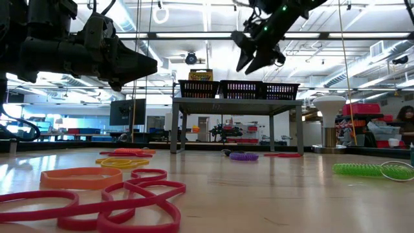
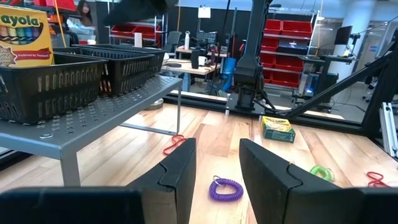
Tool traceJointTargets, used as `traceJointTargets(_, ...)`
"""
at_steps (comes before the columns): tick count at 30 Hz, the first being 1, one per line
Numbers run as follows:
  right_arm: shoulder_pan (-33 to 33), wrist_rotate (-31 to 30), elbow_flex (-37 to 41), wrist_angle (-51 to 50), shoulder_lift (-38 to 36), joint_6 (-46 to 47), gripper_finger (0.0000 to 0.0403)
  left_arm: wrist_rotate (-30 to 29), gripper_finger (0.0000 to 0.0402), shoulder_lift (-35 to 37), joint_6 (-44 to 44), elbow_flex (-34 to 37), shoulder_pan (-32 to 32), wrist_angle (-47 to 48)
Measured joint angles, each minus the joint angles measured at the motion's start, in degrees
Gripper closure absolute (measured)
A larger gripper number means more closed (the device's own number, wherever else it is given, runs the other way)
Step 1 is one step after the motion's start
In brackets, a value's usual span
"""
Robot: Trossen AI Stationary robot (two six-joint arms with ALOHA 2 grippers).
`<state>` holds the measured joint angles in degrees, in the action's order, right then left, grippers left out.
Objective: Sort rubber bands into baskets
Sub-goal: Put the yellow rubber band into the middle black basket on the shelf, then put the orange rubber band into the middle black basket on the shelf
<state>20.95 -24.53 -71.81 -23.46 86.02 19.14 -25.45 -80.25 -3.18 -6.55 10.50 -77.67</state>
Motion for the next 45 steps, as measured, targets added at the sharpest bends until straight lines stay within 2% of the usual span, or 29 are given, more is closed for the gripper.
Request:
traceJointTargets(4,0.28,0.95,0.09,-0.3,0.94,-0.55,0.0266,0.0,0.0272,0.0,0.0,0.0,0.0,-0.01)
traceJointTargets(9,-0.78,1.01,0.09,-0.44,-0.15,-2.44,0.0254,0.0,0.0272,0.0,0.0,0.0,0.0,-0.07)
traceJointTargets(13,-4.87,5.44,0.04,-3.88,-2.35,-5.06,0.0259,0.0,0.0272,0.0,0.0,0.0,0.0,-0.05)
traceJointTargets(16,-10.16,3.5,0.35,-9.41,-2.23,-6.42,0.0287,0.0,0.0272,0.0,0.0,0.0,0.0,-0.05)
traceJointTargets(21,-20.72,-1.15,7.19,-7.5,-2.23,-5.07,0.036,0.0,0.0272,0.0,0.0,0.0,-0.01,-0.01)
traceJointTargets(23,-24.61,-2.5,10.27,-3.13,-2.23,-3.74,0.0388,0.0,0.0272,0.0,0.0,0.0,0.0,0.09)
traceJointTargets(25,-28.12,-3.19,14.28,2.52,-2.25,-2.64,0.0396,-0.01,0.0272,-0.01,0.0,0.0,-0.01,0.09)
traceJointTargets(30,-35.52,-6.85,26.26,24.27,-2.1,-3.61,0.0379,0.0,0.0272,-0.01,0.0,0.0,-0.02,0.0)
traceJointTargets(36,-39.56,-6.28,39.73,46.84,-1.91,-0.2,0.0376,0.0,0.0272,0.0,0.0,0.0,0.0,-0.09)
traceJointTargets(40,-40.48,-7.62,43.96,54.92,-1.93,0.12,0.0376,0.0,0.0272,-0.02,0.0,0.0,-0.01,-1.37)
traceJointTargets(45,-40.46,-10.47,45.76,57.89,-1.93,0.04,0.0376,-0.02,0.0272,-0.02,0.28,-0.02,-0.07,-1.49)
